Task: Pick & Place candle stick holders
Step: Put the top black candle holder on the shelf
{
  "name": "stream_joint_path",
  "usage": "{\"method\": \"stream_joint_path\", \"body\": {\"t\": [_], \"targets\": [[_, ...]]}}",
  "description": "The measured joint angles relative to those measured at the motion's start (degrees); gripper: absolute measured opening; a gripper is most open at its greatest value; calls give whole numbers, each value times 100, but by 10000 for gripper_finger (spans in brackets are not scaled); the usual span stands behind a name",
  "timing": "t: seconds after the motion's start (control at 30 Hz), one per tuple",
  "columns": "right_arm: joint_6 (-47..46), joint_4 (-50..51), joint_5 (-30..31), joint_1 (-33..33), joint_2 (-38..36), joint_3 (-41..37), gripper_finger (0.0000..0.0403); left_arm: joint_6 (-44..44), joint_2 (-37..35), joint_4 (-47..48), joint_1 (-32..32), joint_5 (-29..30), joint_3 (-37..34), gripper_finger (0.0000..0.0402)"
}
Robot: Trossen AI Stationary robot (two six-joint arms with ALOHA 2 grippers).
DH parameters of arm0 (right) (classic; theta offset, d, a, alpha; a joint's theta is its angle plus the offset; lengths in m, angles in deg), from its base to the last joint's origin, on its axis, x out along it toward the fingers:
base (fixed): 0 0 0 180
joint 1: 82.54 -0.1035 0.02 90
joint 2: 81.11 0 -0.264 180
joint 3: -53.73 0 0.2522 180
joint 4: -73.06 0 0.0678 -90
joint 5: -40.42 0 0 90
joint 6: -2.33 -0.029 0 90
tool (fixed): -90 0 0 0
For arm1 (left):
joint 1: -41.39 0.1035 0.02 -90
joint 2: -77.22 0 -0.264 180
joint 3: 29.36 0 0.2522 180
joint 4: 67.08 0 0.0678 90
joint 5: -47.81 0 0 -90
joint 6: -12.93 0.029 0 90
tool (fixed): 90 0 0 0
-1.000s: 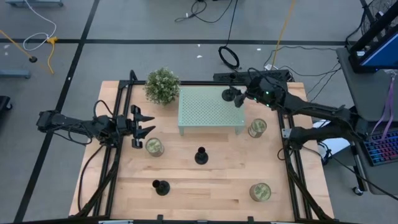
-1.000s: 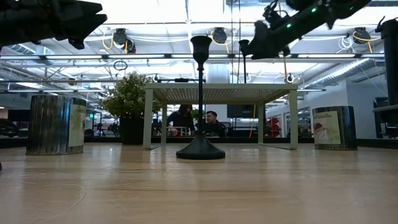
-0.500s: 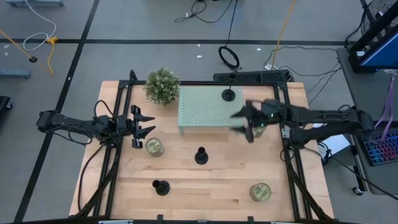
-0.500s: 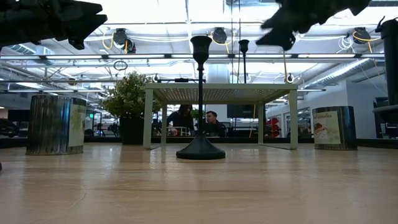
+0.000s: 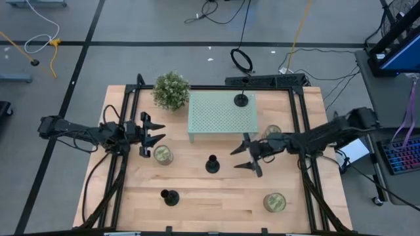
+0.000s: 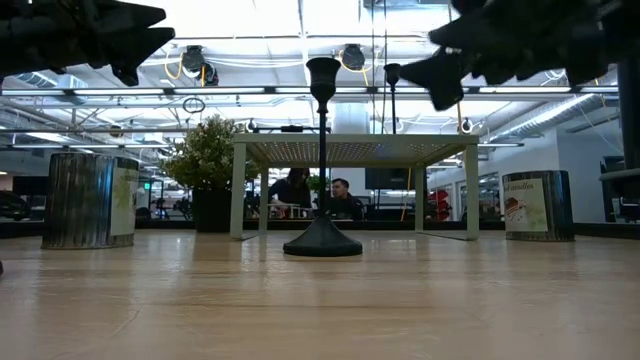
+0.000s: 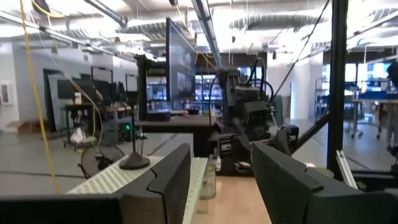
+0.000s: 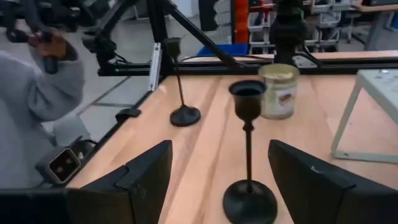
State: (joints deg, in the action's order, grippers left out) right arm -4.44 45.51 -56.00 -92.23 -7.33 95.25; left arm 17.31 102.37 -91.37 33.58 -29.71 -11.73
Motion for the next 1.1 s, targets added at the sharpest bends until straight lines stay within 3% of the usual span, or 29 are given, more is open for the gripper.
{"method": "stream_joint_path", "body": {"t": [0.2, 0.4, 0.67, 0.83, 1.1], "targets": [[-8, -306, 767, -18, 1111, 344, 258, -62, 562, 583, 0, 0, 623, 177], [-66, -808, 790, -18, 2072, 646, 257, 400, 1047, 1258, 0, 0, 1259, 177], [-146, -1201, 772, -18, 3041, 1160, 233, 467, 1290, 1304, 0, 2, 1345, 177], [-138, -1212, 780, -18, 3128, 1268, 192, 409, 1330, 1313, 0, 2, 1345, 177], [-136, -1521, 773, -9, 3121, 1270, 72, 431, 1327, 1304, 2, 2, 1345, 177]]}}
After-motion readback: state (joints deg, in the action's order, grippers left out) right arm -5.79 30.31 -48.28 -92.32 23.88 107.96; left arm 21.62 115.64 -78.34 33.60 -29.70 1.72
